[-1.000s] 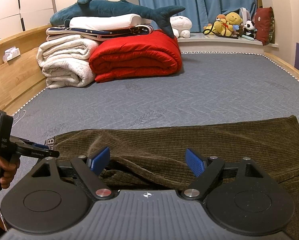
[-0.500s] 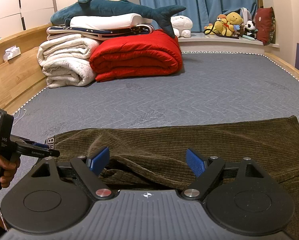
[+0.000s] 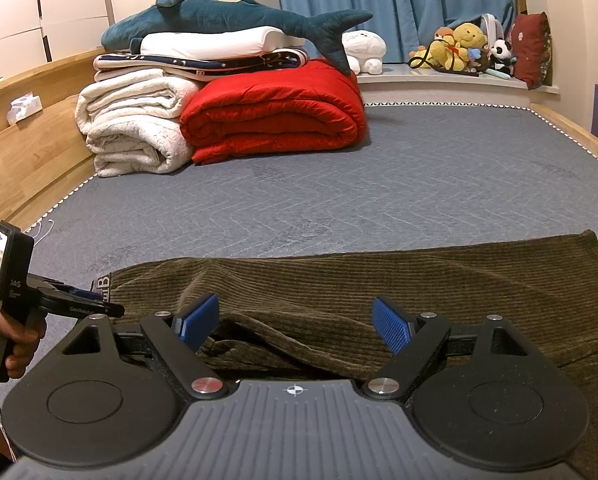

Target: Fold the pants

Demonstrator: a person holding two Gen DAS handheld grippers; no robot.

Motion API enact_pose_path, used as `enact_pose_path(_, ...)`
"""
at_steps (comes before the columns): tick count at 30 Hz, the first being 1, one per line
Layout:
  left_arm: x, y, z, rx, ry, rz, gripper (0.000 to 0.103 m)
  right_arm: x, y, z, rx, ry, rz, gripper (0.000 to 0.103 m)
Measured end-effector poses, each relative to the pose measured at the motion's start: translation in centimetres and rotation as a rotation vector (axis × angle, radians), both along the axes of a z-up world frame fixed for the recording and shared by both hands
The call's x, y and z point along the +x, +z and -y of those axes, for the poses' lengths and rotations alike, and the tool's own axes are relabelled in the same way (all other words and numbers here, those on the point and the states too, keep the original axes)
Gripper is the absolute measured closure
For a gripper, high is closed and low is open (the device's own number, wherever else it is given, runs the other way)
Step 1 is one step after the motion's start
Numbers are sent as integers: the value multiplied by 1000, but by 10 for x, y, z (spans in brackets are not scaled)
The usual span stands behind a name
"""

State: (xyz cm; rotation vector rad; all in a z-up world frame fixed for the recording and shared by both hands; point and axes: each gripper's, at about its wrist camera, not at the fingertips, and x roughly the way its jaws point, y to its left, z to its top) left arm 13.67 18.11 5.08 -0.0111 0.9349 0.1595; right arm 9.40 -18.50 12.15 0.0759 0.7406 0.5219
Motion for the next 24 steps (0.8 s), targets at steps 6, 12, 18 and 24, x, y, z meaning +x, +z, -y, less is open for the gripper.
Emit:
enact_pose_path(6, 2, 1, 3, 2, -8, 3, 48, -1, 0, 0, 0, -4, -2, 18)
enact_pose_path(12, 0, 1, 2, -1, -8, 7, 48, 0, 1, 1, 0, -5, -3, 18)
enact_pose_path(18, -1, 9, -6, -18, -1, 43, 54, 0, 1, 1, 0, -6, -3, 18)
enact_pose_path(24, -2, 20, -66, -18, 167, 145, 60, -1, 4, 1, 10, -17, -1, 18)
